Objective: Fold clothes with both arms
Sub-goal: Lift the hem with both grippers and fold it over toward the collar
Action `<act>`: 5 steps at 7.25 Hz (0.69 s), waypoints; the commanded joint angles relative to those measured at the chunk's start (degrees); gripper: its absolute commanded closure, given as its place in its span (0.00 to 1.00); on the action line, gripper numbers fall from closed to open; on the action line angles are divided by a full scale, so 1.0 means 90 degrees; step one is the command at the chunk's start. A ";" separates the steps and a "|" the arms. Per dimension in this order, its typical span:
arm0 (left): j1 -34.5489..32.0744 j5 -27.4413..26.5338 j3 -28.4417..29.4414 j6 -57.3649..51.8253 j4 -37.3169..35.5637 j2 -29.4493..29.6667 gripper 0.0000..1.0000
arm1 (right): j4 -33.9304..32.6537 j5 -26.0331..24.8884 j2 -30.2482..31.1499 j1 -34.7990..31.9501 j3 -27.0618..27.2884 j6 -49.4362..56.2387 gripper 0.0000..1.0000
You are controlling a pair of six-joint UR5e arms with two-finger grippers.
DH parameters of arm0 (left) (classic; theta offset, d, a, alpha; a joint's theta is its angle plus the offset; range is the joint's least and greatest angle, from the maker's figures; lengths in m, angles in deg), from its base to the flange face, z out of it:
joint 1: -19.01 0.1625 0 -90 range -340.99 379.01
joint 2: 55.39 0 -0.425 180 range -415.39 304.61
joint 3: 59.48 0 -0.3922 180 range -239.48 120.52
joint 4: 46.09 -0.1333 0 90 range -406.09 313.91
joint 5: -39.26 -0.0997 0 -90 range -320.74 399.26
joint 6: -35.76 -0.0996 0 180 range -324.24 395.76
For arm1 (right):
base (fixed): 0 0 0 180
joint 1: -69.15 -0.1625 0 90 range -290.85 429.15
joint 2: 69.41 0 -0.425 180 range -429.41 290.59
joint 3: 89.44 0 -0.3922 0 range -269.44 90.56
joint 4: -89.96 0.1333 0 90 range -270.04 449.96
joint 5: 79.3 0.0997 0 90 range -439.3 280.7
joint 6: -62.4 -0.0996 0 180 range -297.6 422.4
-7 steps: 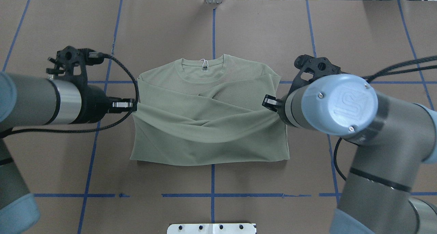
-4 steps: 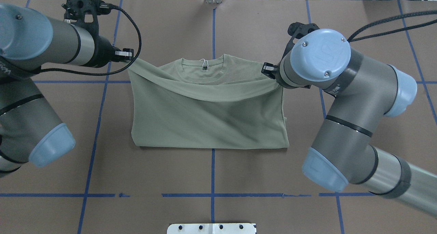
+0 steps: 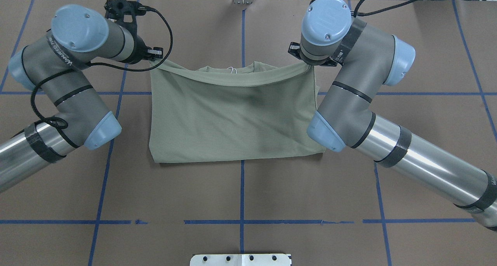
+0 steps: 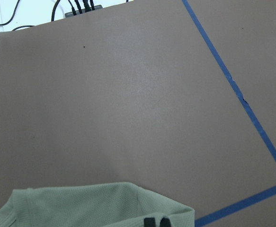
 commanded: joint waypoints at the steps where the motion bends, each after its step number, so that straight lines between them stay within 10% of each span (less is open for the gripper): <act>1: 0.0040 -0.0163 0.0451 -0.0002 0.0298 0.0033 1.00 | 0.0410 0.0010 -0.0016 -0.0060 -0.0542 0.0212 1.00; 4: 0.0118 -0.0163 0.0441 0.0007 0.0298 0.0032 1.00 | 0.0721 0.0001 -0.0036 -0.0080 -0.0951 0.0233 1.00; 5: 0.0118 -0.0163 0.0422 -0.0002 0.0308 0.0032 0.49 | 0.0916 -0.0009 -0.0036 -0.0080 -0.1050 0.0243 0.38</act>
